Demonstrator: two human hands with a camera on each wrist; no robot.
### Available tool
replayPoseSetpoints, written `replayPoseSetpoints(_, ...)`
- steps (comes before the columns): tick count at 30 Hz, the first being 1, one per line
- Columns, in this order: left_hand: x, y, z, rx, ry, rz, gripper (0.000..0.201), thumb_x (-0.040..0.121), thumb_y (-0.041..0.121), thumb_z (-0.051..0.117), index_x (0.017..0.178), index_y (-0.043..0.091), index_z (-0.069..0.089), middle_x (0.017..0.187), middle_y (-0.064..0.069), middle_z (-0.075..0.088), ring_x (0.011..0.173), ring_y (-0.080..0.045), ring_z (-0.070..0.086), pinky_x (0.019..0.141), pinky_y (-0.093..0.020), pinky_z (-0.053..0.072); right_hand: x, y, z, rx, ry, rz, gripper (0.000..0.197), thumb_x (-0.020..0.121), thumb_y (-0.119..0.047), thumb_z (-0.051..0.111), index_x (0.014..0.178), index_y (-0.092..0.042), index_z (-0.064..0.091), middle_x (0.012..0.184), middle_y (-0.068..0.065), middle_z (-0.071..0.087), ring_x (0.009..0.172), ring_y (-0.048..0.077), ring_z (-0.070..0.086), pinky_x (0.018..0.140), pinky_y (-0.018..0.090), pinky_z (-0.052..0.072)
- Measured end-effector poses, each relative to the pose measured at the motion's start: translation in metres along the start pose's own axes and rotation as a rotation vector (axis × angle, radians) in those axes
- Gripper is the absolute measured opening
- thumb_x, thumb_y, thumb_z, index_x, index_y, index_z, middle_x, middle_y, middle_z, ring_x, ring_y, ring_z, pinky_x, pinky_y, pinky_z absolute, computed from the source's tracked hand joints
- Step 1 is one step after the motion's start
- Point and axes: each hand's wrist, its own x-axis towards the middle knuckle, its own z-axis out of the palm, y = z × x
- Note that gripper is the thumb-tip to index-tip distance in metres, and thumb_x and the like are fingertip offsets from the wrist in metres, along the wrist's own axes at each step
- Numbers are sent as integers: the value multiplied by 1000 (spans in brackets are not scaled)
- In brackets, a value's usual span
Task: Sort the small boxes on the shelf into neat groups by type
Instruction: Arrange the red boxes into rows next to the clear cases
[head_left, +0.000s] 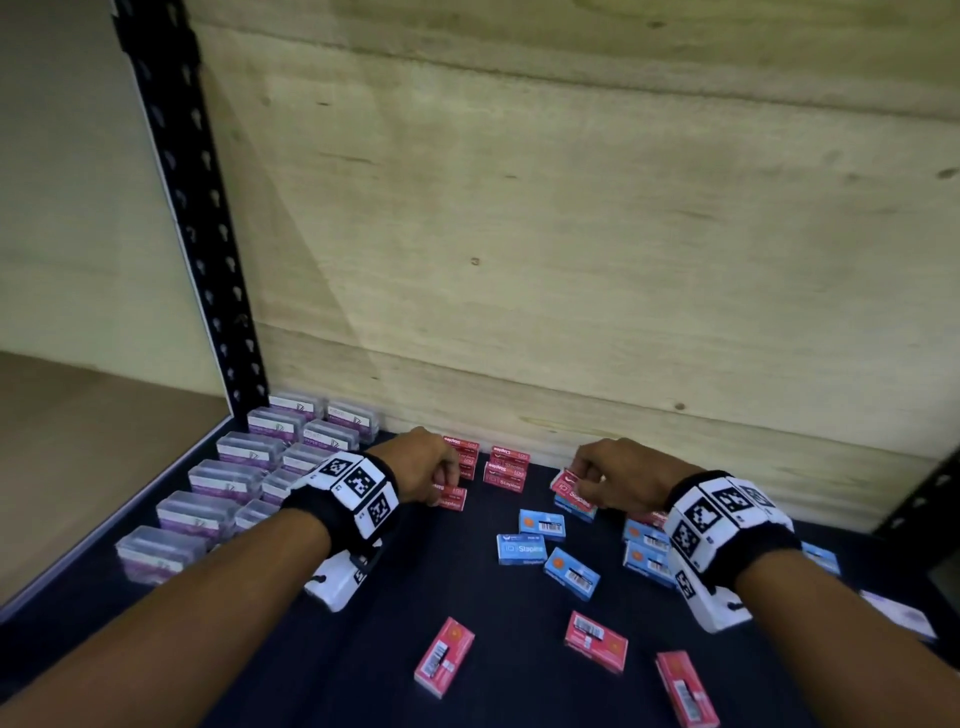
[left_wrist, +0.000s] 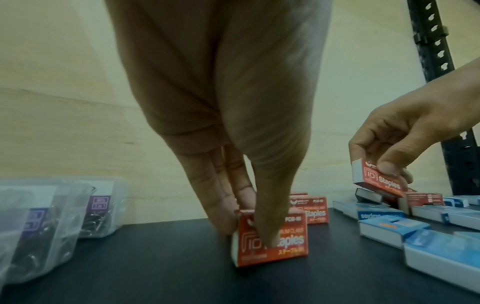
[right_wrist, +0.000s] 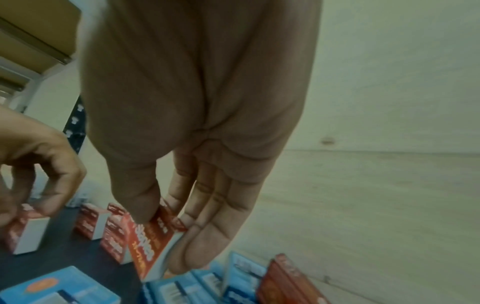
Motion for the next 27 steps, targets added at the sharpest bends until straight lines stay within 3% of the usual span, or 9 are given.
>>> replayPoseSetpoints(3,-1,-4,0,51,24,-39,26,78,16,78,102,20,67,97,4,64,91,-13,61,79,-23,50,10,-17,5,8,-4,-54,12,94,-30,58,104,-23,60,103,-2,67,91,17,63,79,30,50)
replayPoseSetpoints(7,-6,-8,1,167,-13,-101,24,85,26,70,106,21,61,106,2,63,96,-18,61,84,-29,51,26,-40,16,8,11,-111,14,93,-25,57,105,-20,62,101,1,69,90,20,64,77,30,49)
replayPoseSetpoints(14,-7,-3,0,239,-17,-78,22,93,24,60,114,18,57,112,-4,63,101,-25,61,80,-27,43,44,-61,33,-81,71,-116,17,92,-26,58,98,-14,68,95,7,69,86,26,65,77,34,54)
replayPoseSetpoints(20,-5,3,-1,261,-11,-98,27,94,22,58,119,12,53,112,-13,64,98,-30,65,84,-37,53,49,-63,35,-106,119,-124,15,92,-27,60,97,-14,67,96,8,68,86,25,64,75,34,53)
replayPoseSetpoints(27,-6,7,-6,214,-54,-107,30,96,19,56,123,11,51,110,-14,65,92,-29,68,79,-33,54,49,-61,37,-102,128,-140,14,92,-28,62,97,-15,67,95,6,68,85,24,64,73,32,50)
